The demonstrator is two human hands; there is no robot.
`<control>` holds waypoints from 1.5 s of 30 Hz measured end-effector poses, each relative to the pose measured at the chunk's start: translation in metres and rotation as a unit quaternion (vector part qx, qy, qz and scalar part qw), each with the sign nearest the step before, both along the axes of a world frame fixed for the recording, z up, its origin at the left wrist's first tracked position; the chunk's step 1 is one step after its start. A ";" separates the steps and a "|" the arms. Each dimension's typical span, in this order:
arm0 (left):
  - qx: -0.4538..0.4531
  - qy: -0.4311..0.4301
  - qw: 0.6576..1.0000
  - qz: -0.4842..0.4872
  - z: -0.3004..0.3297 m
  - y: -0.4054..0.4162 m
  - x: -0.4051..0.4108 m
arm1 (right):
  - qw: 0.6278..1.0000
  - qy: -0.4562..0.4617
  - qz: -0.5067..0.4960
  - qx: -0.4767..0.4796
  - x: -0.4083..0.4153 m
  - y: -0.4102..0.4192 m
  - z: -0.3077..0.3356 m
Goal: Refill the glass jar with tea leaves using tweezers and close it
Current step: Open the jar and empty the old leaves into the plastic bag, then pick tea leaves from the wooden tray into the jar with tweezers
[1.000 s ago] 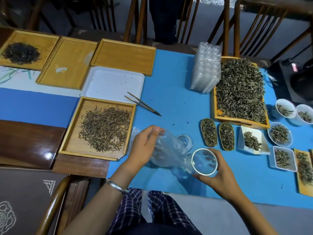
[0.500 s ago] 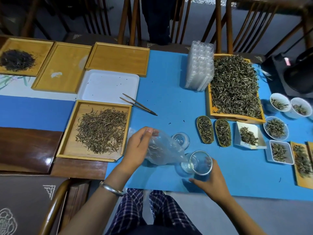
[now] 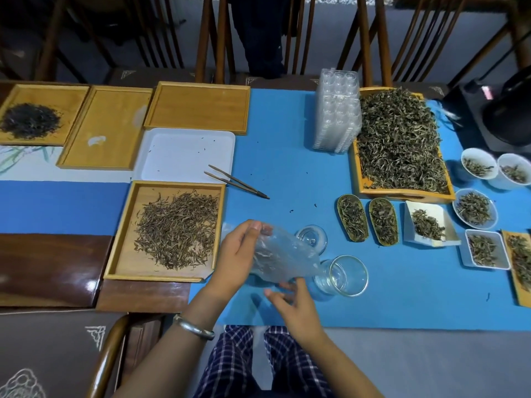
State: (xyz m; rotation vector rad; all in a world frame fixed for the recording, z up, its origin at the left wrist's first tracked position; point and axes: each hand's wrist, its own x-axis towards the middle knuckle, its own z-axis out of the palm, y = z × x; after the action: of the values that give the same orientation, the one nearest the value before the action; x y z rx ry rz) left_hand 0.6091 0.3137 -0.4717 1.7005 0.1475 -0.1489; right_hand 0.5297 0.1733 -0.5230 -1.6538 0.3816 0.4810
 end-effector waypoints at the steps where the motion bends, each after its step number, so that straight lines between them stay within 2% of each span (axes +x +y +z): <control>1: -0.003 -0.001 1.000 0.001 0.000 0.002 0.001 | 1.000 -0.010 -0.023 0.017 0.006 0.008 0.000; 5: -0.022 0.002 1.000 0.015 0.002 0.006 0.005 | 0.993 -0.035 -0.106 0.038 0.026 0.019 -0.001; 10: -0.020 0.001 1.000 0.007 0.007 0.012 0.008 | 0.988 -0.077 -0.131 0.008 0.036 0.021 -0.001; 14: -0.021 -0.027 0.999 -0.018 0.017 0.017 0.012 | 0.986 -0.131 -0.103 -0.009 0.044 0.022 0.012; 19: -0.084 -0.003 0.995 -0.050 0.035 0.033 0.014 | 0.980 -0.184 -0.074 0.022 0.063 0.015 0.051; 22: -0.087 0.007 0.993 -0.080 0.046 0.052 0.014 | 0.975 -0.212 -0.059 0.039 0.080 0.014 0.080; 29: -0.049 0.076 0.991 -0.099 0.064 0.067 0.007 | 0.977 -0.196 0.009 0.090 0.106 0.026 0.121; 32: -0.087 0.069 0.994 0.015 0.067 0.064 0.007 | 0.975 -0.193 0.035 0.104 0.113 0.039 0.131; 34: -0.103 0.059 0.984 0.136 0.067 0.063 0.010 | 0.971 -0.189 0.065 0.131 0.116 0.046 0.134; 36: -0.086 0.076 0.970 0.215 0.070 0.067 0.012 | 0.960 -0.203 0.129 0.145 0.118 0.051 0.133; 37: -0.074 0.078 0.968 0.229 0.071 0.073 0.010 | 0.954 -0.210 0.162 0.142 0.119 0.054 0.130; 41: -0.108 -0.006 0.955 0.277 0.076 0.098 -0.002 | 0.936 -0.200 0.265 0.120 0.122 0.073 0.115; 45: -0.114 -0.018 0.948 0.297 0.082 0.122 -0.016 | 0.937 -0.222 0.254 0.096 0.121 0.111 0.108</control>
State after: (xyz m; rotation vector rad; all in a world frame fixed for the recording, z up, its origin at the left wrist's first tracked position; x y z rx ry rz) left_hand 0.5930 0.4361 -0.3897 1.3626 0.5830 0.3050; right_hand 0.6505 0.2841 -0.4145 -1.6050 -0.4286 0.4862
